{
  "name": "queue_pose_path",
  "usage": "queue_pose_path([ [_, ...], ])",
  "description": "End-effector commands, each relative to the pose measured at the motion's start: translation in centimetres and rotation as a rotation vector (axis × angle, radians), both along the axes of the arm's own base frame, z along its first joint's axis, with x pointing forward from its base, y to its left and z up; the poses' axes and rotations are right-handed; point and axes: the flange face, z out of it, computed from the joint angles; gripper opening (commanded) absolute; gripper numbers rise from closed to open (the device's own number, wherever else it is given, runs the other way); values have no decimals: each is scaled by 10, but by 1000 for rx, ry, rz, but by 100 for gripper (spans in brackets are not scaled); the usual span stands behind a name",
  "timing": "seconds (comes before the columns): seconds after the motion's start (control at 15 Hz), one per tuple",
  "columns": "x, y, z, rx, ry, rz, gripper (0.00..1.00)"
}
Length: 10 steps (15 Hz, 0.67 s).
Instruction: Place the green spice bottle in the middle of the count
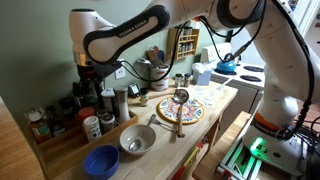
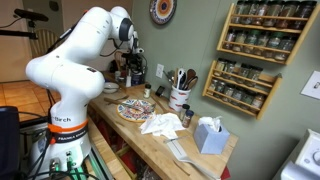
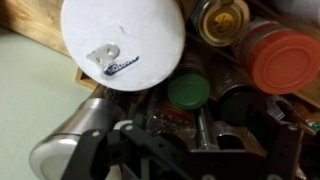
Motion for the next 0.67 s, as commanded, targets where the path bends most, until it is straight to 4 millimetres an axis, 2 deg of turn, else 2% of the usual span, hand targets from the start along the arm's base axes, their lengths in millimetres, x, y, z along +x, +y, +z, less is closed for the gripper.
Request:
queue_pose_path([
  [0.0, -10, 1, -1, 9, 45, -56, 100],
  [0.27, -17, 2, 0, 10, 76, -118, 100],
  [0.6, -9, -1, -8, 6, 87, -189, 100],
])
